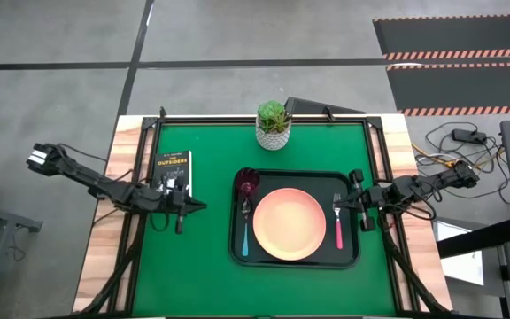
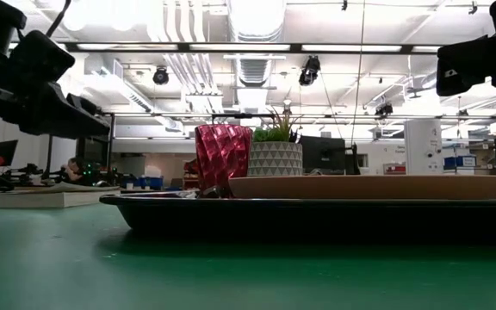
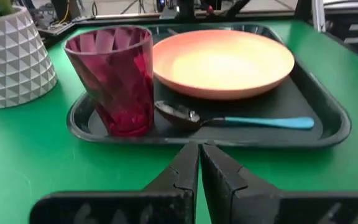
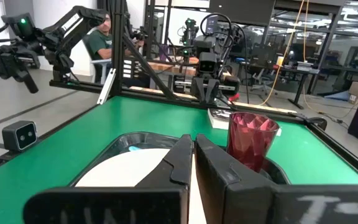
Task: Pick and place plate/cup/fork/spoon on tray
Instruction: Return to Home Position
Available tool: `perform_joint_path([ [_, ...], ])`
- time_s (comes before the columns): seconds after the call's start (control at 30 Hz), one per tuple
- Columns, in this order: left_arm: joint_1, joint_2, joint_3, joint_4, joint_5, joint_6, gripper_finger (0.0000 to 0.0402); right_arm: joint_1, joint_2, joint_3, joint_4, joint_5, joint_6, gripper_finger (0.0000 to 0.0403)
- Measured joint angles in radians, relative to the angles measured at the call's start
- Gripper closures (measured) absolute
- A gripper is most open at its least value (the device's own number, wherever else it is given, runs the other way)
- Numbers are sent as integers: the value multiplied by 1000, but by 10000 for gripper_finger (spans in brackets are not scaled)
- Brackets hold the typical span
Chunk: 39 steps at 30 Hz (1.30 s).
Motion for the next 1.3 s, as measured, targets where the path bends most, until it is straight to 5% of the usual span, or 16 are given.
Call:
perform_joint_path([
  [1.3, 0, 300, 0, 1, 0, 0, 402, 0, 0, 0, 0, 0, 0, 394],
])
